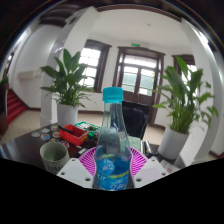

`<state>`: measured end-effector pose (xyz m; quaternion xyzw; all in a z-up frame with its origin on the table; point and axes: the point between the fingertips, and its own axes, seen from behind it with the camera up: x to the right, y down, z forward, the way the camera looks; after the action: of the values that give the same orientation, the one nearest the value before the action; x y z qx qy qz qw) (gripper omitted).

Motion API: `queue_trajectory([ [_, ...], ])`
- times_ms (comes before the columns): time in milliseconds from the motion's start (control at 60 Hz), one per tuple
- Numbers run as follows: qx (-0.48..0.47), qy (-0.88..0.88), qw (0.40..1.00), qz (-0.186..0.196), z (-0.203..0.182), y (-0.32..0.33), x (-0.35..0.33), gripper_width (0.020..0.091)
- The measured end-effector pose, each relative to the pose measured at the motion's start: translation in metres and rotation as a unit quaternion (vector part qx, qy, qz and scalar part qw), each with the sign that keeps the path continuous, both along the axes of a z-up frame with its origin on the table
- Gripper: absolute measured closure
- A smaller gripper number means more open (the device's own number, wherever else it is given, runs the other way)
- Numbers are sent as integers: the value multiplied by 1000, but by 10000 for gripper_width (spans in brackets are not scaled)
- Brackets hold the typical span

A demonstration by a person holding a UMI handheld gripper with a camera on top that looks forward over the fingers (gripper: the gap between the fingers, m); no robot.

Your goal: Pour water

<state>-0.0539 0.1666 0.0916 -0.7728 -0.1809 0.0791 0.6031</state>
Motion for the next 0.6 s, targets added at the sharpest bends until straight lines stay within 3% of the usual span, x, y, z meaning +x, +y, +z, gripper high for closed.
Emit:
queue_trajectory([
  [250, -6, 73, 997, -1, -43, -5, 5, 702],
  [433, 20, 92, 996, -11, -38, -9, 11, 699],
  [600, 10, 91, 996, -11, -39, -9, 12, 580],
])
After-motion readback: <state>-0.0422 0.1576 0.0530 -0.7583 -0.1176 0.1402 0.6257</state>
